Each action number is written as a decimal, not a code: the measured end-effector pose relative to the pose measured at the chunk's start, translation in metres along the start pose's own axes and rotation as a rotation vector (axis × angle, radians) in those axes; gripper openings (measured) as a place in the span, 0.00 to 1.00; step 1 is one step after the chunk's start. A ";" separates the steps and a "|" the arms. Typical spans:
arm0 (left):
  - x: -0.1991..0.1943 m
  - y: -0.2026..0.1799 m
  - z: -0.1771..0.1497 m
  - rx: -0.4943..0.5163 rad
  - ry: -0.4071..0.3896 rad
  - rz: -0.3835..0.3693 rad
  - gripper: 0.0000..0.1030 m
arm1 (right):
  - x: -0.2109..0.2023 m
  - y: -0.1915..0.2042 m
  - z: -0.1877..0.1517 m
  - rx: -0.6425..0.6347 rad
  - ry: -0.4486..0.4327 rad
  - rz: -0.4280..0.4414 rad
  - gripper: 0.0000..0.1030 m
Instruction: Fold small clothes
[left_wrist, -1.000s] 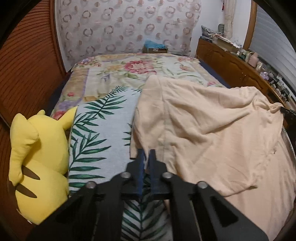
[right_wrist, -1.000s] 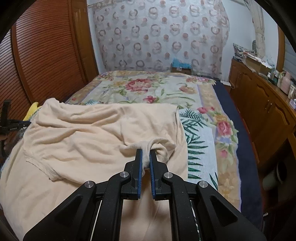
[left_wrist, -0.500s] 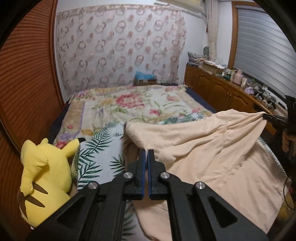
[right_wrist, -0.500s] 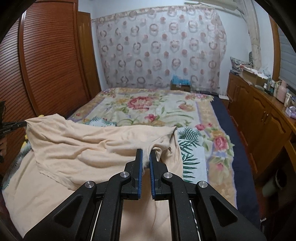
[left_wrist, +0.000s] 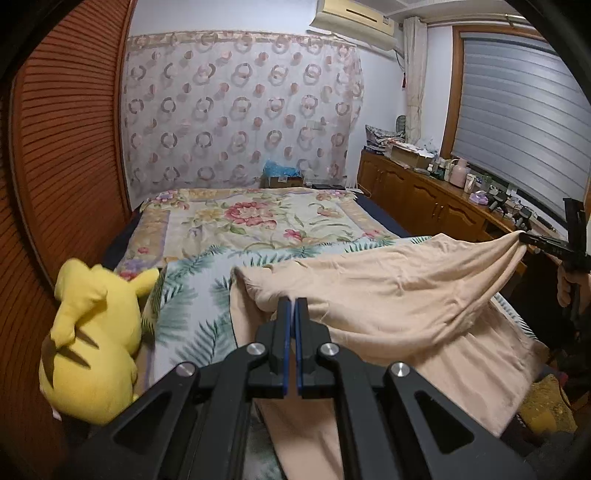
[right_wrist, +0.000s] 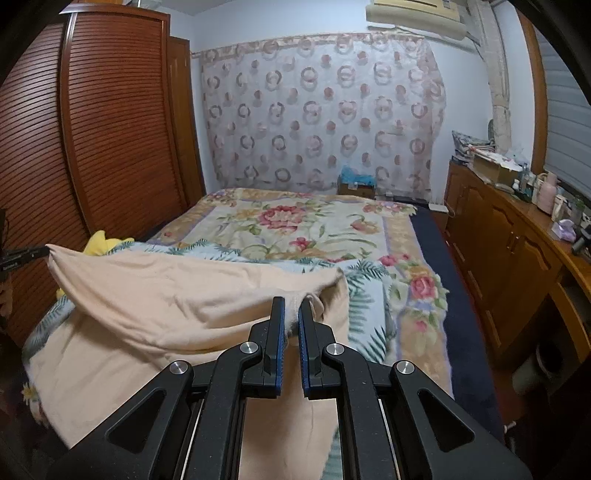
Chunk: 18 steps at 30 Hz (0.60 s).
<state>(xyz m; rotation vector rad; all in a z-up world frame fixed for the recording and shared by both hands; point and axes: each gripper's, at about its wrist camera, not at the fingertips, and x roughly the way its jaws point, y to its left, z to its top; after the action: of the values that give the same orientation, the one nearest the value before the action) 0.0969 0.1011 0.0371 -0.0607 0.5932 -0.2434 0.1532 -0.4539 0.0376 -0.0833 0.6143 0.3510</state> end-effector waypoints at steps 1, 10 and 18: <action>-0.004 -0.002 -0.005 -0.004 0.003 -0.001 0.00 | -0.007 0.000 -0.003 0.002 0.003 0.000 0.04; -0.053 -0.009 -0.045 -0.042 0.010 0.016 0.00 | -0.070 0.002 -0.041 0.019 0.036 -0.009 0.04; -0.044 -0.013 -0.089 -0.060 0.115 0.040 0.00 | -0.052 -0.007 -0.085 0.072 0.169 -0.017 0.04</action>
<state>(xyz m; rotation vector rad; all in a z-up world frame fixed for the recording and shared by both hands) 0.0091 0.0999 -0.0113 -0.0932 0.7158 -0.1907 0.0697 -0.4906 -0.0017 -0.0491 0.7924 0.3068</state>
